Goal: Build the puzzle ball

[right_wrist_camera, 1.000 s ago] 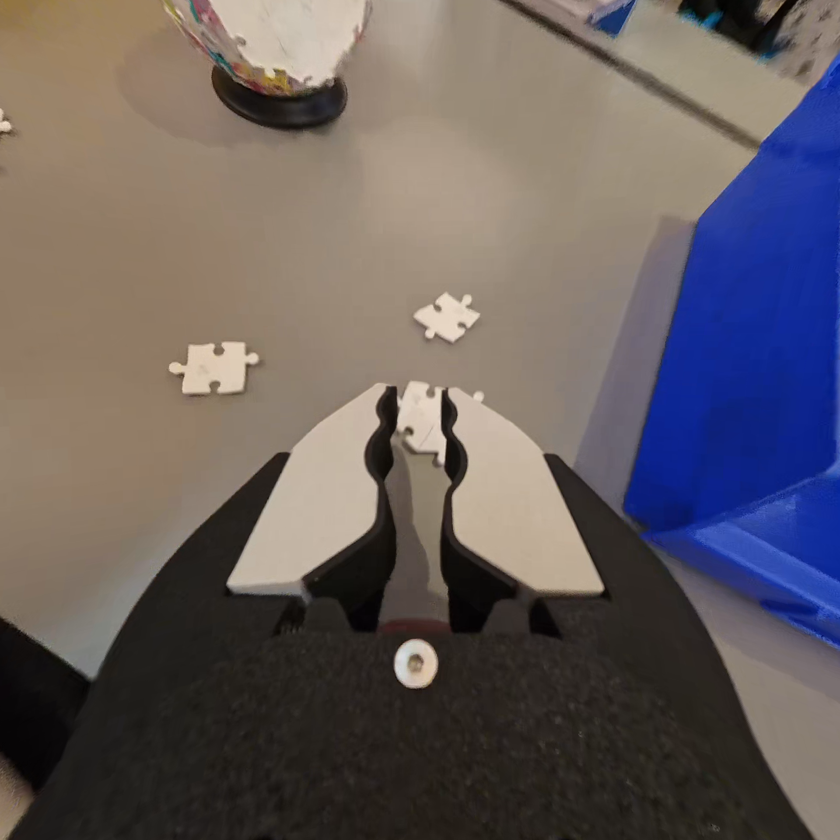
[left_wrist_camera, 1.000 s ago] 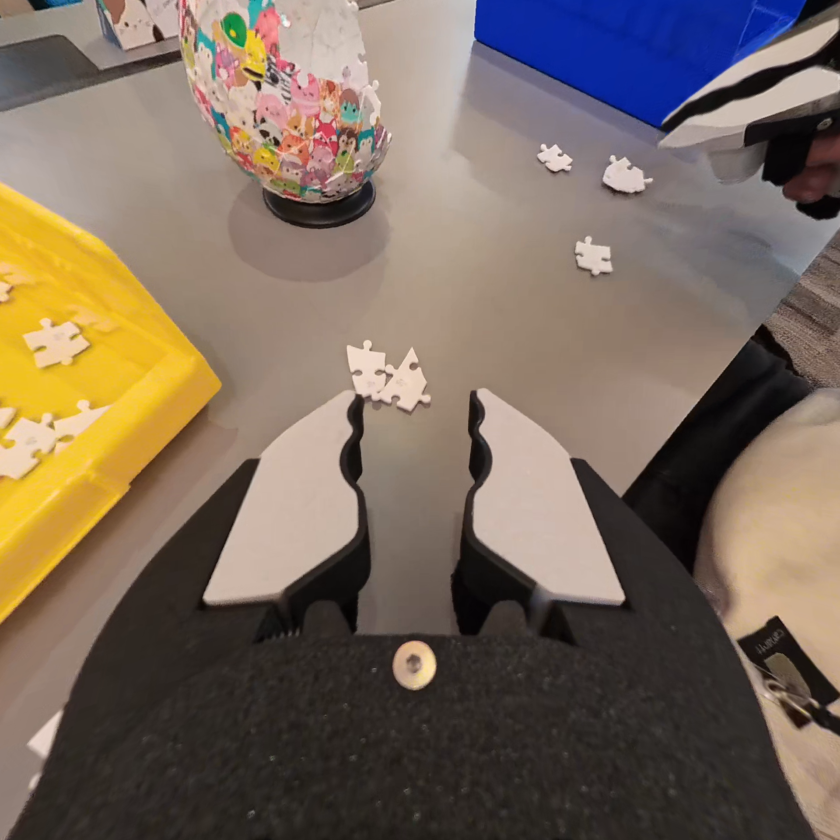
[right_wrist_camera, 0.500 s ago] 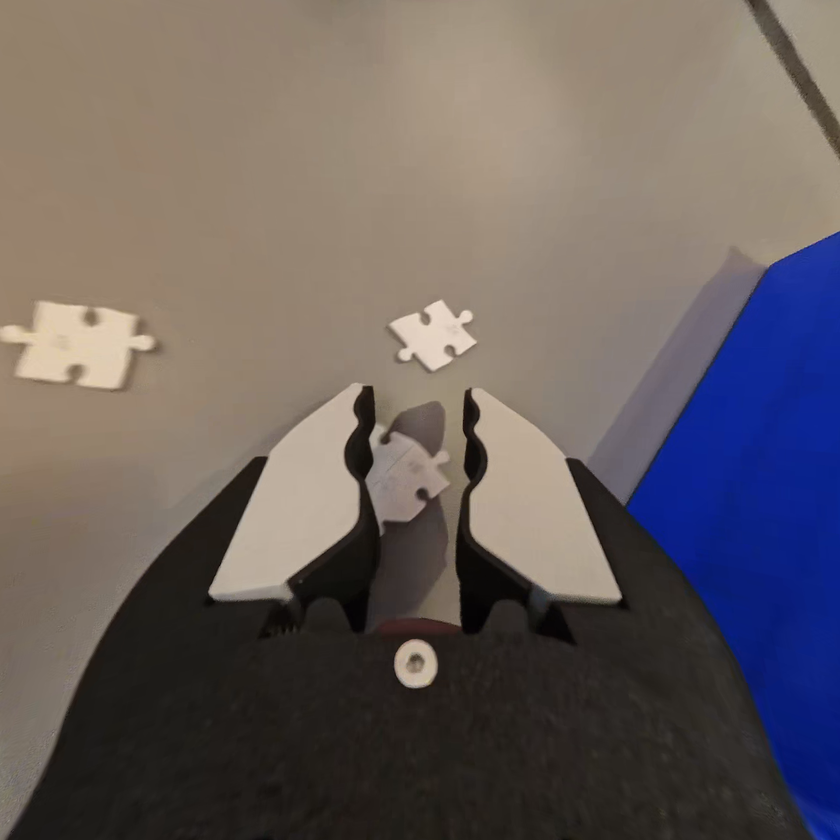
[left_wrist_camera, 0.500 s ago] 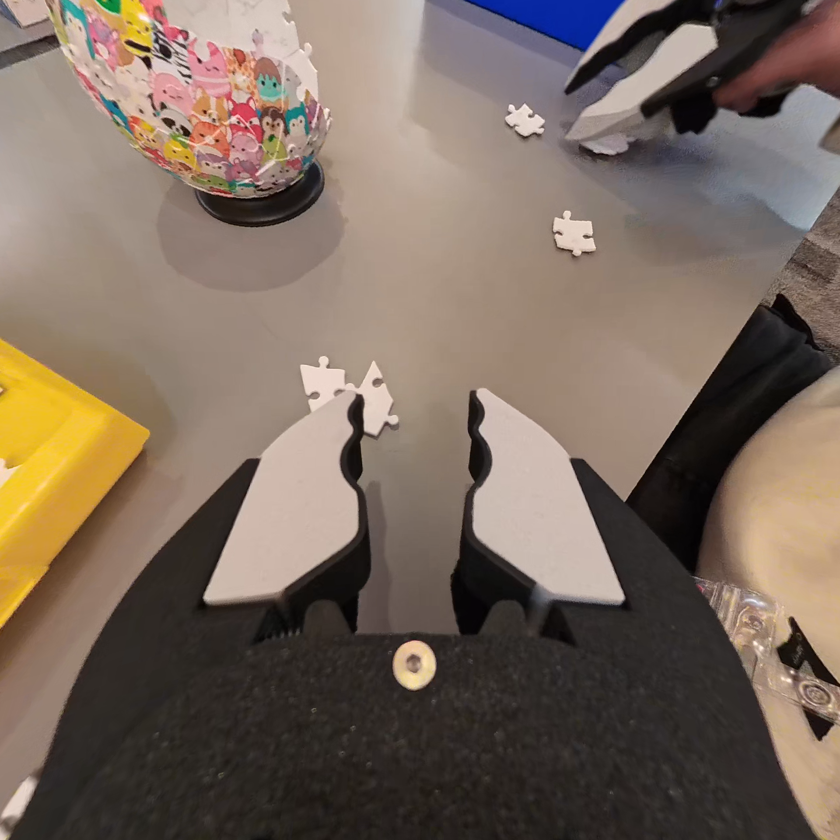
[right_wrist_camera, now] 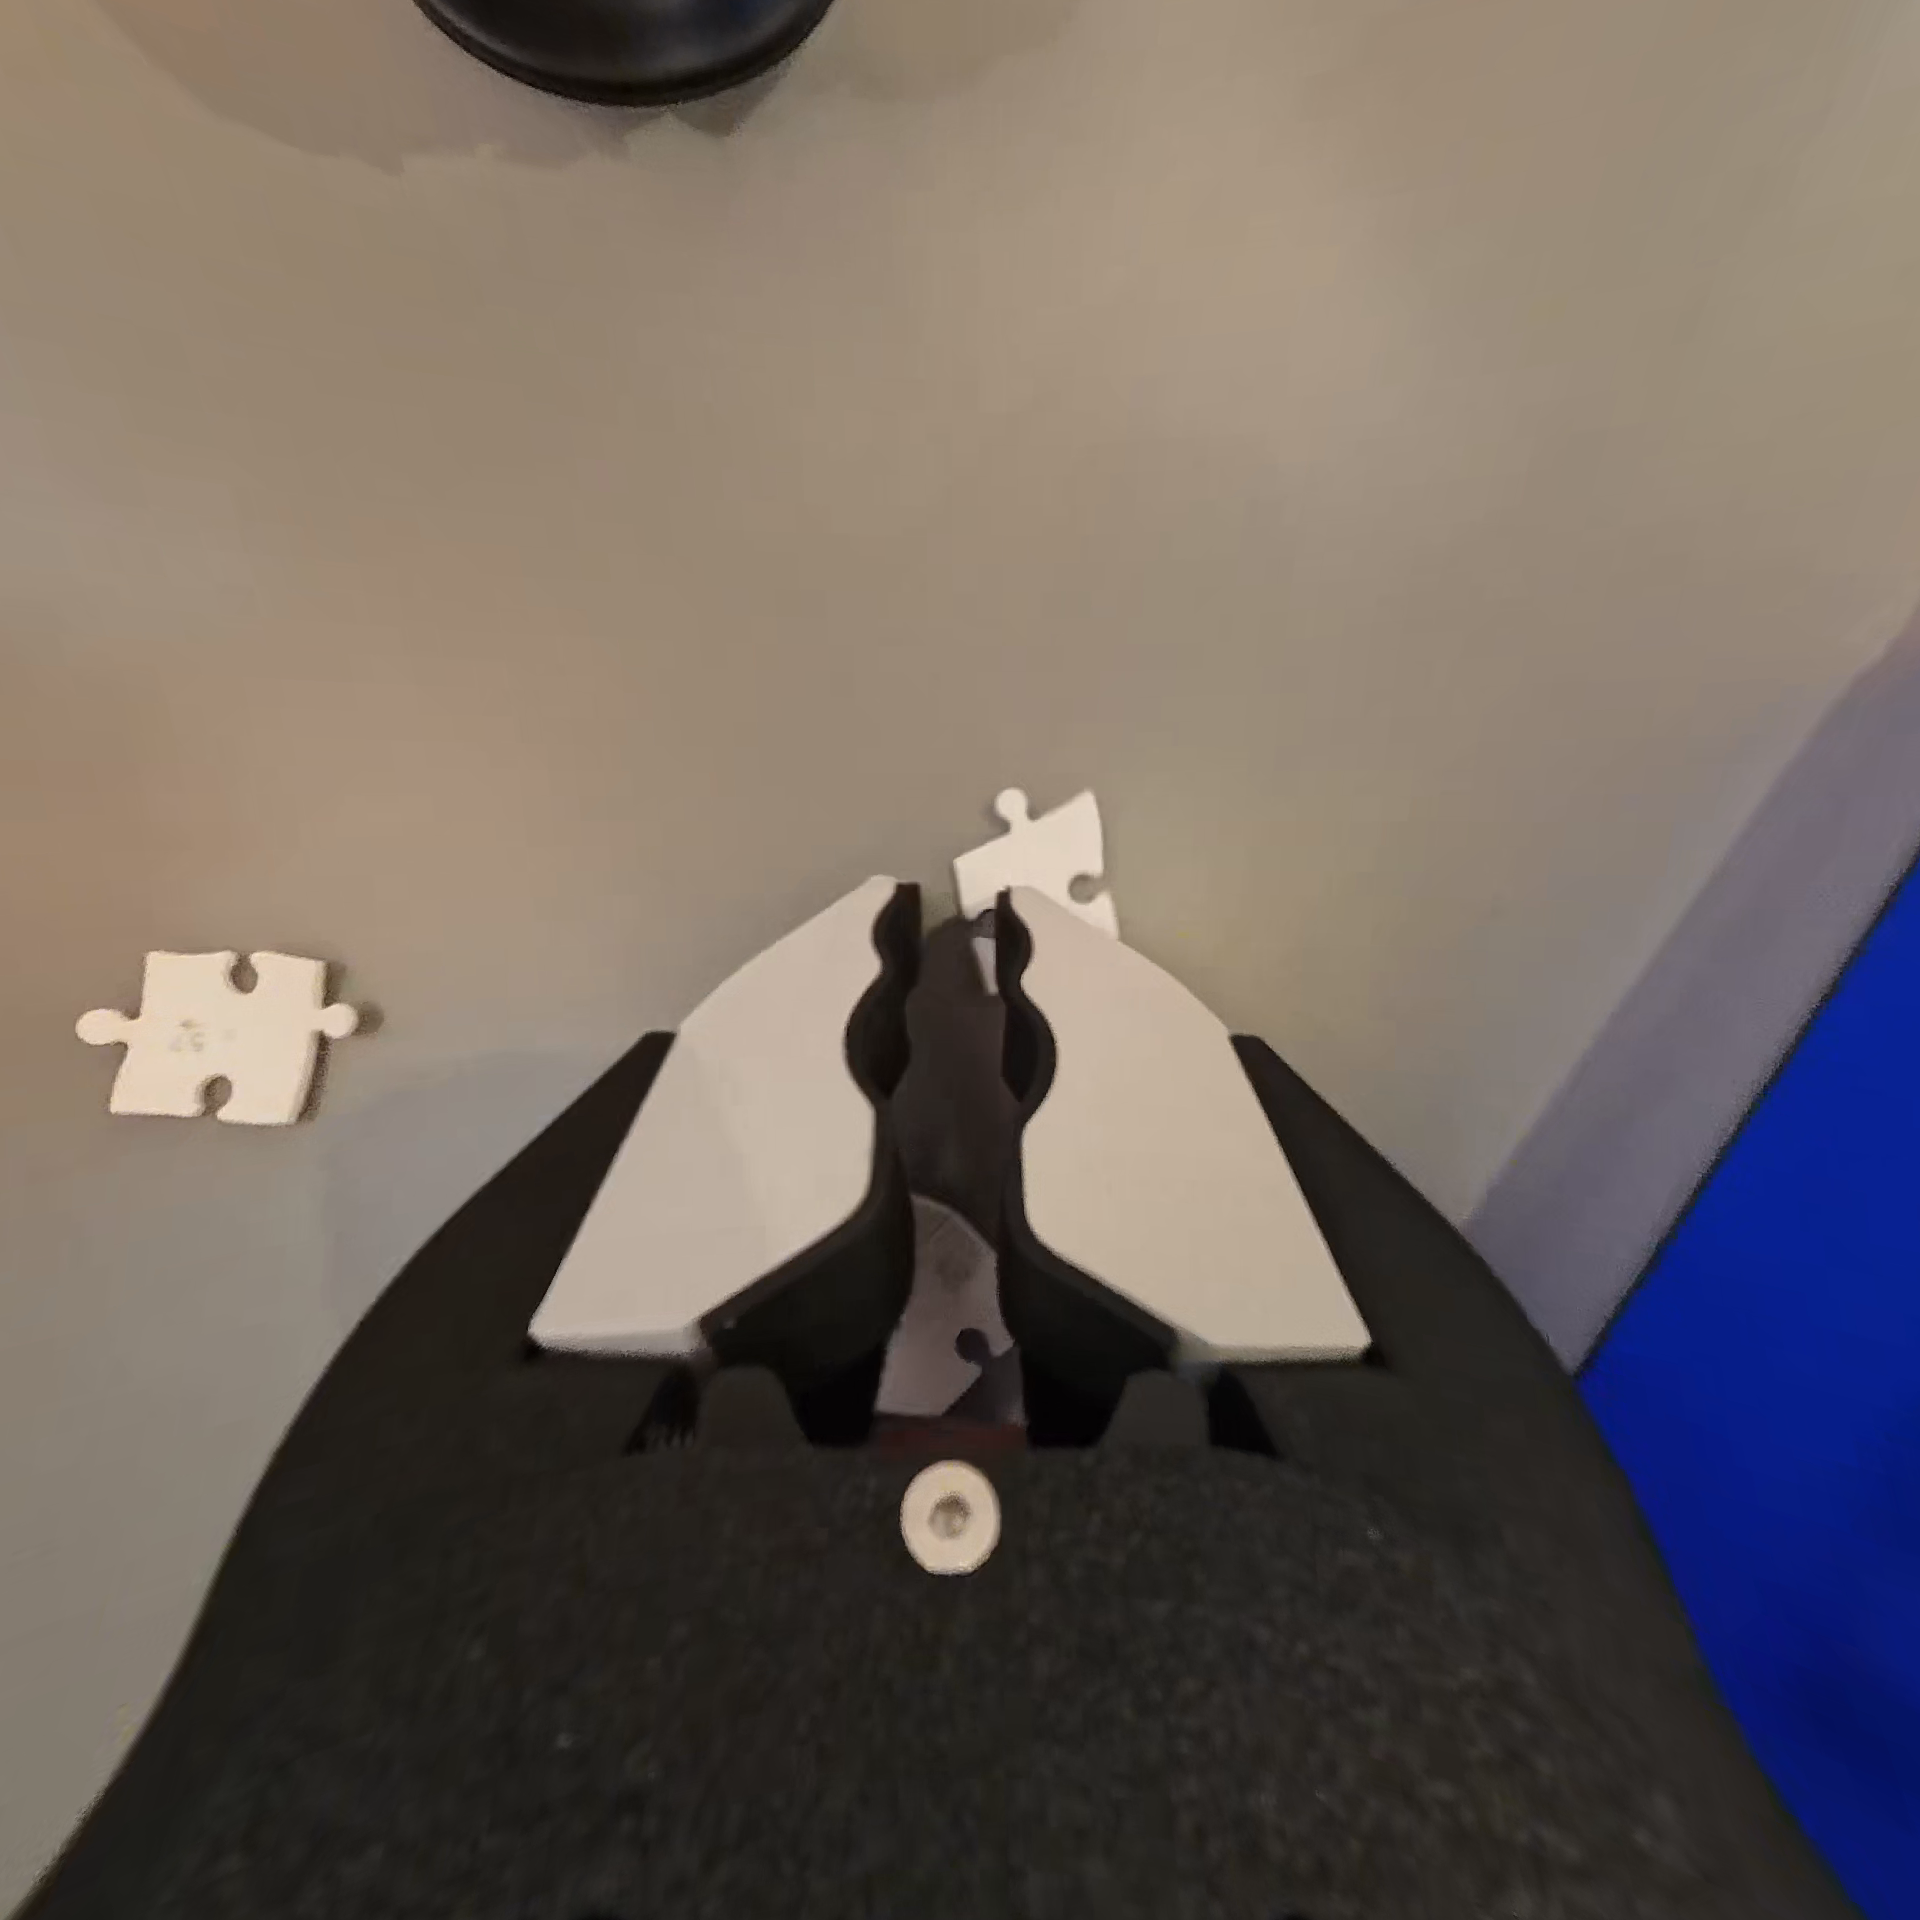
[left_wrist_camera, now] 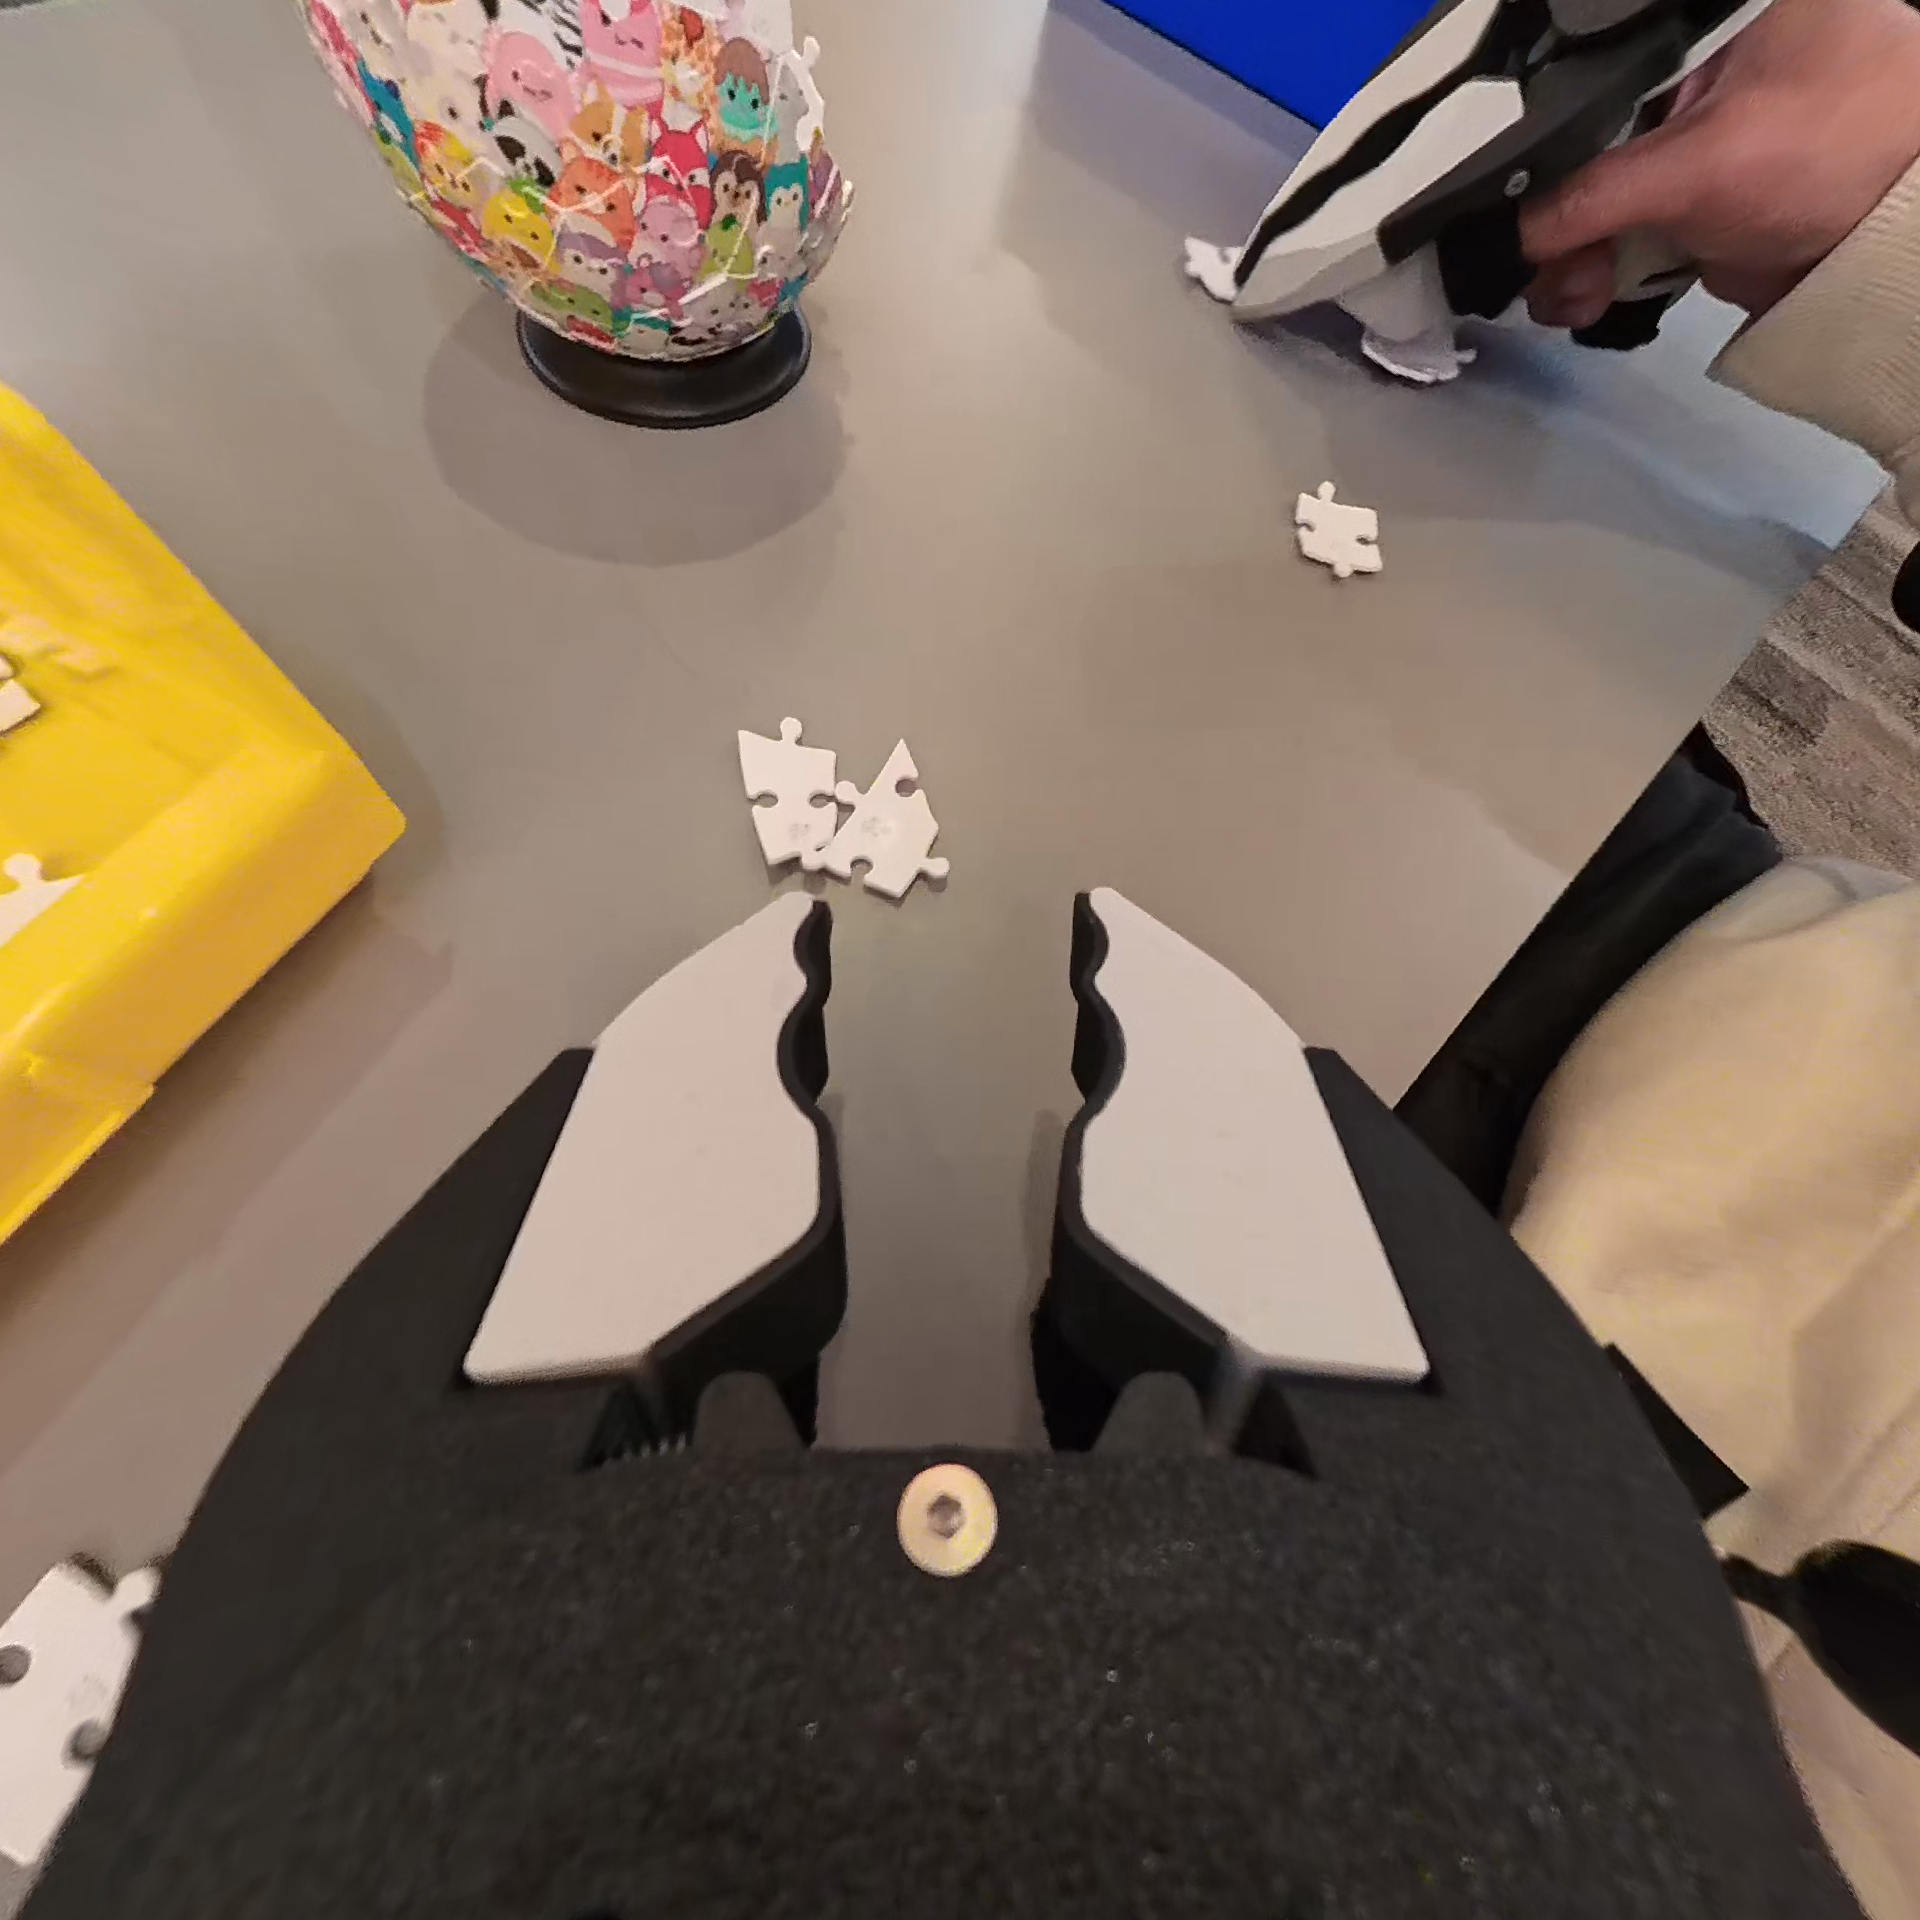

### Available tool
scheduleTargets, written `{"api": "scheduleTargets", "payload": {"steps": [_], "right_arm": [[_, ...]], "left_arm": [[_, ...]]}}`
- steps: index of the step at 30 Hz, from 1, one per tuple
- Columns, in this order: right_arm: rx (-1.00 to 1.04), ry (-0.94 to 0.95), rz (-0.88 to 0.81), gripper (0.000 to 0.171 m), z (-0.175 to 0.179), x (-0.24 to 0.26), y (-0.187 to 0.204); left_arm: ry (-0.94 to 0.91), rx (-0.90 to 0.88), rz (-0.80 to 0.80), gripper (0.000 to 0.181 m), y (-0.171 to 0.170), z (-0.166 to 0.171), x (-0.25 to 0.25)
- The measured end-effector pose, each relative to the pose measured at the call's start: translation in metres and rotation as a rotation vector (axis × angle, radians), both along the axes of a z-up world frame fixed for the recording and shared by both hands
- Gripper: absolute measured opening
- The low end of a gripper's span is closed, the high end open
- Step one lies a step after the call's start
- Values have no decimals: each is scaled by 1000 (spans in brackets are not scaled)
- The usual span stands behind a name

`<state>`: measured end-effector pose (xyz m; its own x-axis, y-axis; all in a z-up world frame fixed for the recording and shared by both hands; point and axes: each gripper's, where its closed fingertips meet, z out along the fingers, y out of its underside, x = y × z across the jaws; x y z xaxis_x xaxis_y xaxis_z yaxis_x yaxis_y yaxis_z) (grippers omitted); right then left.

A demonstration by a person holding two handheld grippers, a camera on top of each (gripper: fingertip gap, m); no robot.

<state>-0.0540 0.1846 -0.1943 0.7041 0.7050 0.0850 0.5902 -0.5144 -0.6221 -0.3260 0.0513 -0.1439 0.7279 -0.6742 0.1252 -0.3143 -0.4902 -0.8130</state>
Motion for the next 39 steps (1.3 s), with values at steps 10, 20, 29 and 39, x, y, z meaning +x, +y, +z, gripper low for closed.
{"api": "scheduleTargets", "payload": {"steps": [10, 20, 29, 39], "right_arm": [[18, -26, 43, 0, 6, -10, 1], [79, -68, -44, 23, 24, 5, 12], [-23, -68, -22, 23, 2, 14, 13], [-90, 32, -9, 17, 0, -6, -4]], "left_arm": [[-22, -34, 16, 44, -2, -4, -9], [-42, -69, 14, 44, 0, -9, -8], [-24, -67, 12, 44, -2, -11, -8], [3, -57, 6, 44, -3, -13, -6]]}}
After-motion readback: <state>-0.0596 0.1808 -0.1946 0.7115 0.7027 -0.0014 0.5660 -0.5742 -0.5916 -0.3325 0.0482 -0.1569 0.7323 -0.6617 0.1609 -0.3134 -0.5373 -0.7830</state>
